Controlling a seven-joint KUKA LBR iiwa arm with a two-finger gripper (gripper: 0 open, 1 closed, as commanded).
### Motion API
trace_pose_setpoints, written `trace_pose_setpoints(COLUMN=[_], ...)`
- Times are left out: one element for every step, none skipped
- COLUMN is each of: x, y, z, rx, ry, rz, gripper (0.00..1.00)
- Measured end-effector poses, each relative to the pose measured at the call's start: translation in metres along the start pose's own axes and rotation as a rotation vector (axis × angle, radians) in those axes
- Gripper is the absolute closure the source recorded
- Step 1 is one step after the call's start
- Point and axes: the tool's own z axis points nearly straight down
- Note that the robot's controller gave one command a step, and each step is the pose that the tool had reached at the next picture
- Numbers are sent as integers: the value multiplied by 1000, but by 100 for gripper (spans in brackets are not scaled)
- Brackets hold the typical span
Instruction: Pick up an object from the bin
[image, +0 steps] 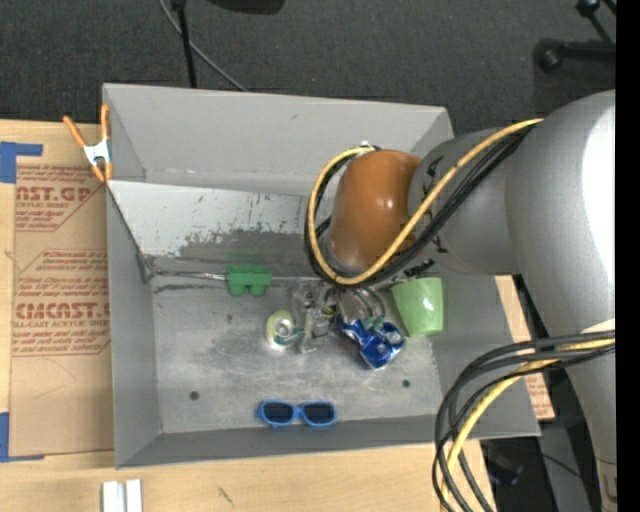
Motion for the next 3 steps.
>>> trace_pose_setpoints(x=[-1, -2, -3], y=[0, 1, 1], z=[-25, -54, -93], rx=[0, 1, 2], ry=[-2, -2, -3], rz=[0, 0, 0], gripper=[100, 100, 100])
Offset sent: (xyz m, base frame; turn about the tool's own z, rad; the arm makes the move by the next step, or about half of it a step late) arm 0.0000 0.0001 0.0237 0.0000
